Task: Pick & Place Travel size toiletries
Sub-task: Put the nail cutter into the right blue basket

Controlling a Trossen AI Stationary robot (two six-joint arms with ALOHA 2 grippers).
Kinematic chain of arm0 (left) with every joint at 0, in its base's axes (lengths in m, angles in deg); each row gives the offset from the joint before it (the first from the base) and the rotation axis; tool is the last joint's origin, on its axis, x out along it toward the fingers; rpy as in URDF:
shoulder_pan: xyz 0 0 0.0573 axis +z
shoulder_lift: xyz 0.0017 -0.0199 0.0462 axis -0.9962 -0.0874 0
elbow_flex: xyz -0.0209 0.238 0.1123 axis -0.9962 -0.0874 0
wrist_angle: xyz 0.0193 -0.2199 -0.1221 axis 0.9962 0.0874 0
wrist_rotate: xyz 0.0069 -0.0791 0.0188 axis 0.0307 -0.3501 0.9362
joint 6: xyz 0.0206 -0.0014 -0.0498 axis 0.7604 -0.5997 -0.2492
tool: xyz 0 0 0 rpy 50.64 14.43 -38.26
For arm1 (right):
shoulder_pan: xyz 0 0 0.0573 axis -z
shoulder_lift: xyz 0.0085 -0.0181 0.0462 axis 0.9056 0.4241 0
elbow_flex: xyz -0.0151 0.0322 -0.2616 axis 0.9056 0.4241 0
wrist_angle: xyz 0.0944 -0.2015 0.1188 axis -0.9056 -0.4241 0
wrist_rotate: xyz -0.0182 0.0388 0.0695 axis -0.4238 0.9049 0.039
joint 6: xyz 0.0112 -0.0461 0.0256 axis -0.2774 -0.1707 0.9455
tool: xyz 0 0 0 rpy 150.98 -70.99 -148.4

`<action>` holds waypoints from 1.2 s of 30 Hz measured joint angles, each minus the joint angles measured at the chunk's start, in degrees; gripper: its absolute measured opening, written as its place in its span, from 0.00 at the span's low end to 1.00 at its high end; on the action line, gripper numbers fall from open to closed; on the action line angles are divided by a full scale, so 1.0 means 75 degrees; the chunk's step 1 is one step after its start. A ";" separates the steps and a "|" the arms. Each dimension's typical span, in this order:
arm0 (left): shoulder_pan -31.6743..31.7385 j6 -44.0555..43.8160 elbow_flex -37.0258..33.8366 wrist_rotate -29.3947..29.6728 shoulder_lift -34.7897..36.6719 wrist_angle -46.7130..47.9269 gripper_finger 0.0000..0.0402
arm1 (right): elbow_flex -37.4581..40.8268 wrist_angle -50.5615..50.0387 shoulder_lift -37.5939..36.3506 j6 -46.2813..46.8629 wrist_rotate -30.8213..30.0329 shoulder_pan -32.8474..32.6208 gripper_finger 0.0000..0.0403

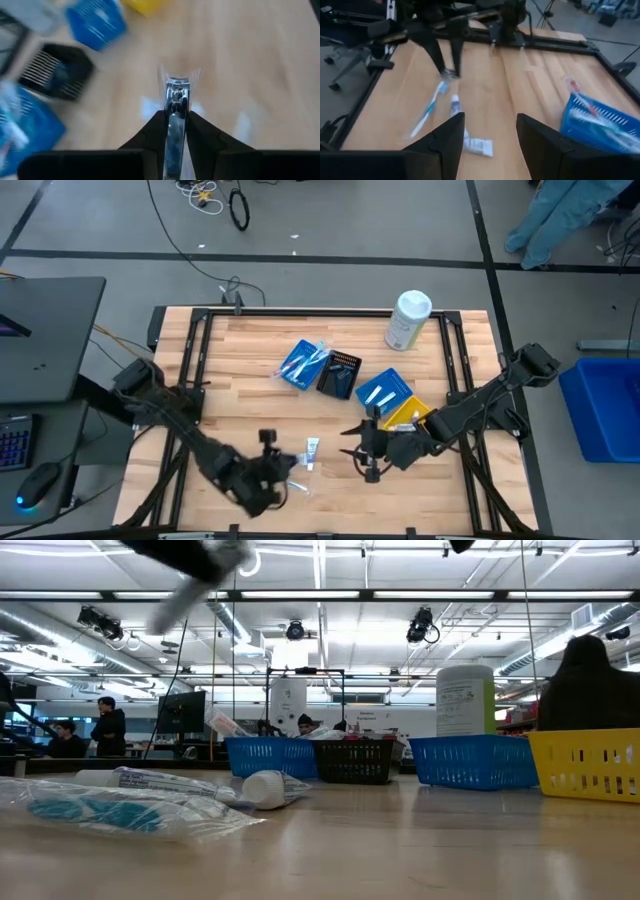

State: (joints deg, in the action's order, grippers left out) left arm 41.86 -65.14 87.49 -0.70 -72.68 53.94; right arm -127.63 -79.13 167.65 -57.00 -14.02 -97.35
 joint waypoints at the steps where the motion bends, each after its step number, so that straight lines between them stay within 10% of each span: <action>1: 0.0163 -0.0033 0.0058 0.0188 0.0003 -0.0118 0.16 | 0.0000 0.0076 0.0000 -0.0147 0.0016 0.0068 0.47; 20: 0.1756 0.2839 0.0104 0.0088 0.0003 -0.2573 0.19 | 0.0000 0.0879 0.0666 -0.0676 0.1355 0.1286 0.67; 36: 0.1820 0.2831 0.0104 0.0161 -0.0061 -0.2510 0.19 | 0.0000 0.0986 0.0670 -0.1118 0.1990 0.1340 0.26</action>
State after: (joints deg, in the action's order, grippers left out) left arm 55.51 -43.91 88.26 0.51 -73.14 35.11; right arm -127.63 -71.74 172.67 -65.38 0.91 -87.30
